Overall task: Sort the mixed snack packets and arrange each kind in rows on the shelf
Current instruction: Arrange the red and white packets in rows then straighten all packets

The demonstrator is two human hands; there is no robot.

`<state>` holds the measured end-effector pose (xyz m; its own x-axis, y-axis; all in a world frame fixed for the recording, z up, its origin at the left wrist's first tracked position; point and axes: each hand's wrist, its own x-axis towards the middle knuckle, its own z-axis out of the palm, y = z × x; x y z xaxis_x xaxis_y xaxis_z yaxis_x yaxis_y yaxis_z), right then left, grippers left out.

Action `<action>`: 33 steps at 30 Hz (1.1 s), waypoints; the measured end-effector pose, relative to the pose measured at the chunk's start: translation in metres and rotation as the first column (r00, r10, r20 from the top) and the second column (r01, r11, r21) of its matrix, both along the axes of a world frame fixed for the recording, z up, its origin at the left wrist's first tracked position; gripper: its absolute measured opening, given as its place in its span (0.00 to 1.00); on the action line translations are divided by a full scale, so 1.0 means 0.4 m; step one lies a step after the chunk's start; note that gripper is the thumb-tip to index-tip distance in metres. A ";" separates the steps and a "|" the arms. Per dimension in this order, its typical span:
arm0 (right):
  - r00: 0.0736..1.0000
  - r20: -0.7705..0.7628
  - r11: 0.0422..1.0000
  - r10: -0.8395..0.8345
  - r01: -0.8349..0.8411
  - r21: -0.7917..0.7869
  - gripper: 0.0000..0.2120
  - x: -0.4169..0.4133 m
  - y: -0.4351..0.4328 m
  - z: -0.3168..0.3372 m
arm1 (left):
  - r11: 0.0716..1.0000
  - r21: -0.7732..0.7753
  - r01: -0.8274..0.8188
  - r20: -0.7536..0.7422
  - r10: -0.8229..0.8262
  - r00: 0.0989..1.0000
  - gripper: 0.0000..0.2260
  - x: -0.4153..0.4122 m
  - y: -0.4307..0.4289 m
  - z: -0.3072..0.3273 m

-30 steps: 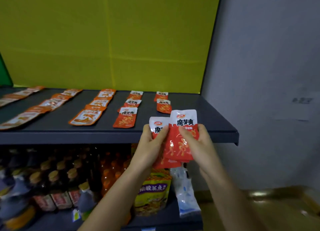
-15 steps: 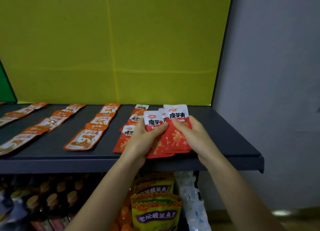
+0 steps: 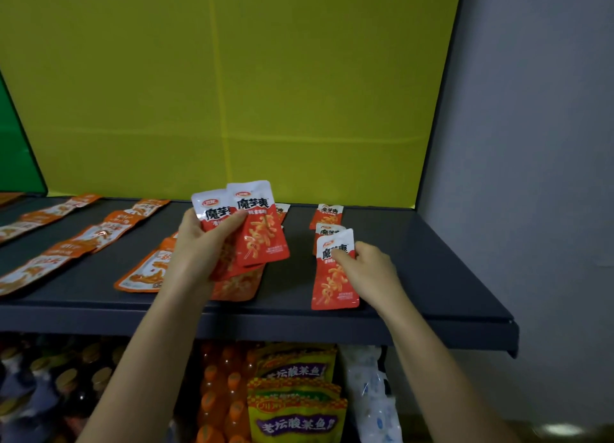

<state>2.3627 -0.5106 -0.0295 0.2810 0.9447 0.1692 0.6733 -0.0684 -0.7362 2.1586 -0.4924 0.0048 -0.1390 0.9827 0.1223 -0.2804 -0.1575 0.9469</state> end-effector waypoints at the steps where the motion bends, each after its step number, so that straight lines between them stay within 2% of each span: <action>1: 0.998 0.064 1.000 -0.014 0.014 -0.003 0.16 -0.004 0.002 0.000 | 1.000 0.003 0.003 0.000 -0.003 1.000 0.20 0.007 -0.002 -0.001; 5: 0.935 0.347 0.997 -0.069 0.057 0.045 0.19 -0.020 -0.010 0.006 | 1.000 0.016 0.019 -0.009 -0.019 1.000 0.16 0.037 -0.004 -0.010; 7: 0.898 0.429 0.995 -0.098 0.084 0.052 0.20 -0.023 -0.010 0.009 | 0.999 0.011 0.033 -0.010 -0.033 0.999 0.15 0.049 -0.004 -0.015; 11: 0.827 0.558 0.992 -0.067 0.114 -0.052 0.25 -0.024 0.005 0.023 | 0.998 -0.007 0.065 -0.025 -0.065 0.998 0.18 0.062 0.000 -0.021; 19: 0.785 0.620 0.992 0.016 0.067 -0.111 0.29 0.003 0.010 0.047 | 0.991 -0.017 0.133 -0.001 -0.133 0.991 0.19 0.096 -0.001 -0.018; 22: 0.869 0.494 1.000 -0.003 -0.003 0.010 0.27 0.042 0.002 0.072 | 0.988 -0.021 0.151 -0.057 -0.152 0.987 0.19 0.114 0.010 -0.016; 24: 0.964 0.247 0.992 0.098 -0.115 0.056 0.25 0.062 0.003 0.095 | 0.986 -0.022 0.163 -0.108 -0.164 0.980 0.20 0.138 0.021 -0.012; 25: 0.980 0.116 0.981 0.164 -0.174 0.082 0.23 0.068 0.007 0.105 | 0.985 -0.015 0.175 -0.133 -0.175 0.976 0.20 0.154 0.027 -0.007; 27: 0.973 -0.024 0.966 0.228 -0.223 0.132 0.18 0.076 0.019 0.113 | 0.976 -0.008 0.217 -0.170 -0.215 0.962 0.17 0.190 0.038 0.009; 29: 0.974 -0.076 0.963 0.212 -0.195 0.185 0.12 0.089 0.043 0.112 | 0.959 -0.017 0.283 -0.186 -0.281 0.941 0.10 0.226 0.051 0.032; 31: 0.949 -0.229 0.958 0.217 -0.162 0.236 0.08 0.110 0.073 0.119 | 0.939 -0.017 0.344 -0.210 -0.340 0.917 0.02 0.257 0.070 0.057; 33: 0.903 -0.376 0.955 0.208 -0.104 0.279 0.08 0.143 0.111 0.135 | 0.931 -0.048 0.362 -0.215 -0.363 0.907 0.05 0.280 0.091 0.084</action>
<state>2.4198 -0.4662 0.0246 0.2259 0.9244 0.3074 0.3076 0.2317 -0.9229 2.2707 -0.4562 0.0385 0.2562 0.9612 0.1021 -0.1055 -0.0772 0.9914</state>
